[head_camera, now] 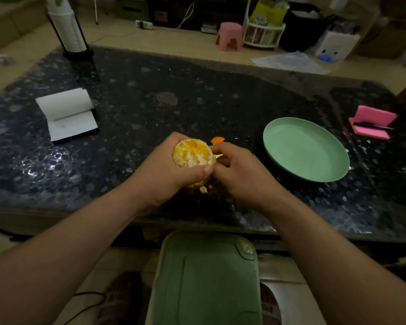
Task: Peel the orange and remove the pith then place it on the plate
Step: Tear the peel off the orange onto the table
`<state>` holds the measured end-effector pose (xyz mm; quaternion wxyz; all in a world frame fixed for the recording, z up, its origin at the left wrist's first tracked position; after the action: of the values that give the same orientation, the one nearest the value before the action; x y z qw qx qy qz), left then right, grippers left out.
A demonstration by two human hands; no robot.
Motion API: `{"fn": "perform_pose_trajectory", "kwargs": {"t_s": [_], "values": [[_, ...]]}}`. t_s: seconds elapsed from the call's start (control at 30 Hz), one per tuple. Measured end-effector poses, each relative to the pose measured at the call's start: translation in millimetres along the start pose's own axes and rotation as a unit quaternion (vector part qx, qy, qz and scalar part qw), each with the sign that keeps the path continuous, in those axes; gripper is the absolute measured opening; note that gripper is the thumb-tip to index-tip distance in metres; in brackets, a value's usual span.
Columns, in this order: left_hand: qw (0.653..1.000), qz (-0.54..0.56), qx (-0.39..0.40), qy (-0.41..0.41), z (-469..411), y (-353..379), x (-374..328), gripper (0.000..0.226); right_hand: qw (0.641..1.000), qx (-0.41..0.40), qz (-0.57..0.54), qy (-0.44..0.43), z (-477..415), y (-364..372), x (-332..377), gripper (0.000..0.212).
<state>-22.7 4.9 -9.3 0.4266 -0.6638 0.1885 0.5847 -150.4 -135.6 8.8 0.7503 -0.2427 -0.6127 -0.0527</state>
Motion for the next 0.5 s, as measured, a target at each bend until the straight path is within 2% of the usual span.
{"fn": "perform_pose_trajectory", "kwargs": {"t_s": [0.07, 0.17, 0.23, 0.3, 0.4, 0.5], "values": [[1.0, -0.001, 0.003, -0.003, 0, 2, -1, 0.067, 1.0, -0.02, 0.011, -0.011, -1, -1, -3, 0.021], [0.998, 0.064, -0.002, -0.013, -2, 1, -7, 0.066, 0.998, -0.058, -0.03, -0.022, -2, -4, -6, 0.025], [0.997, 0.074, -0.003, -0.013, -4, -1, -13, 0.064, 0.997, -0.043, -0.057, -0.018, 0, -5, -4, 0.03], [0.994, 0.099, -0.01, -0.034, -6, -2, -12, 0.067, 0.996, -0.027, -0.083, 0.009, 2, -1, -5, 0.032], [0.986, 0.134, -0.016, -0.093, -8, -1, -4, 0.079, 0.987, -0.063, -0.13, 0.067, -4, 7, -12, 0.027], [0.983, 0.146, -0.004, -0.113, -8, -1, 2, 0.078, 0.991, -0.102, -0.074, 0.05, -12, 3, -15, 0.024]]}}
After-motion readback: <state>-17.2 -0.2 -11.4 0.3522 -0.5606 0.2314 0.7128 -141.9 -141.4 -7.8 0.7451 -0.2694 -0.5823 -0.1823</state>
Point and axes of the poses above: each hand's wrist, its own z-axis away from the middle knuckle, its own y-axis out of the palm, x = y × z, the point moved 2 cm from there along -z, towards the middle knuckle, and after that the axes turned 6 degrees about -z, right-handed, at the moved point
